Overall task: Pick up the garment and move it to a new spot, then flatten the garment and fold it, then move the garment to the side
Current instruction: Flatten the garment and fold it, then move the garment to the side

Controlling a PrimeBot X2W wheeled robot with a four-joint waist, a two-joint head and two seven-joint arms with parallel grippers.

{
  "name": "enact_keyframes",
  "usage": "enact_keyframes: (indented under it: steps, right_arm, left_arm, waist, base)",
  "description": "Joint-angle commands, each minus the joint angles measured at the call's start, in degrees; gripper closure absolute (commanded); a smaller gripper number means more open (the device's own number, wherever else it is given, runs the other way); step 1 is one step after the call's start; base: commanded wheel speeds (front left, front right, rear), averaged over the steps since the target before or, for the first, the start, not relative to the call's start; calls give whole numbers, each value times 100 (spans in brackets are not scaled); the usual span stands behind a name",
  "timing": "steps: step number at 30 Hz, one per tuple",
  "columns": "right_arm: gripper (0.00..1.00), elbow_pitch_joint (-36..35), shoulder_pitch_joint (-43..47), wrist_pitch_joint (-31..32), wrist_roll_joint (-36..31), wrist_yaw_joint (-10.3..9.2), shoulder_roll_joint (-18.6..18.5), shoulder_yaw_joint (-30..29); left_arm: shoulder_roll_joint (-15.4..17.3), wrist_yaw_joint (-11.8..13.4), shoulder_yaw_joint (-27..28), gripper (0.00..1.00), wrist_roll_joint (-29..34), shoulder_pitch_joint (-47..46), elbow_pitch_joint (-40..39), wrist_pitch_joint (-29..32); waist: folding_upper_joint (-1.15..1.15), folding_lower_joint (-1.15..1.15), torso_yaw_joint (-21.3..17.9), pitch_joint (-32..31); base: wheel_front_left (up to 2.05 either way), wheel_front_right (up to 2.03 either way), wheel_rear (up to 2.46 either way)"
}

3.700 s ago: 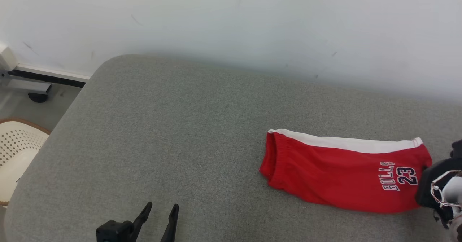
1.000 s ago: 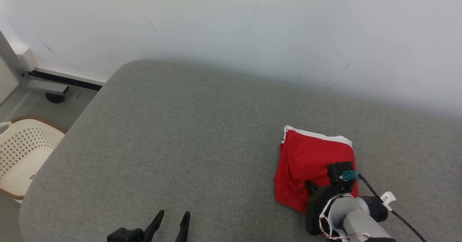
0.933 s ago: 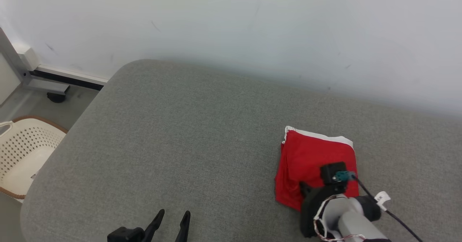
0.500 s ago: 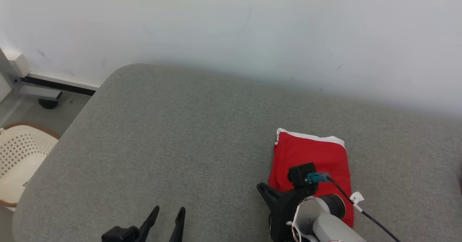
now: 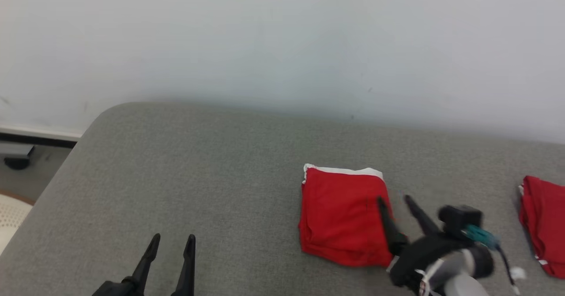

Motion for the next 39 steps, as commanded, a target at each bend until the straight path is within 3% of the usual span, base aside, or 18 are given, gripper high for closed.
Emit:
enact_keyframes:
  steps: [1, 9, 22, 39]
  right_arm:
    - [0, -281, 266, -72, -211, -14, -1, -197]
    - [0, -1476, 1402, -168, -849, -15, -3, -1099]
    - [0, -1109, 1771, -36, -1113, -15, -3, -1077]
    - [0, -951, 1660, -86, -1023, -15, -3, -992]
  left_arm:
    - [-63, -28, 112, 0, 121, 140, -105, -36]
    - [-217, -201, 619, 0, 310, 492, -21, -32]
    - [-162, -286, 735, 0, 163, 689, 967, 14]
    - [-212, -505, 827, 0, 264, 699, 918, -38]
  waist:
    - [0, 0, -170, -142]
    - [0, 0, -414, -260]
    - [0, 0, -734, -391]
    - [0, 0, -773, -344]
  base:
    - [0, 0, 0]
    - [0, 0, 0]
    - [0, 0, 0]
    - [0, 0, 0]
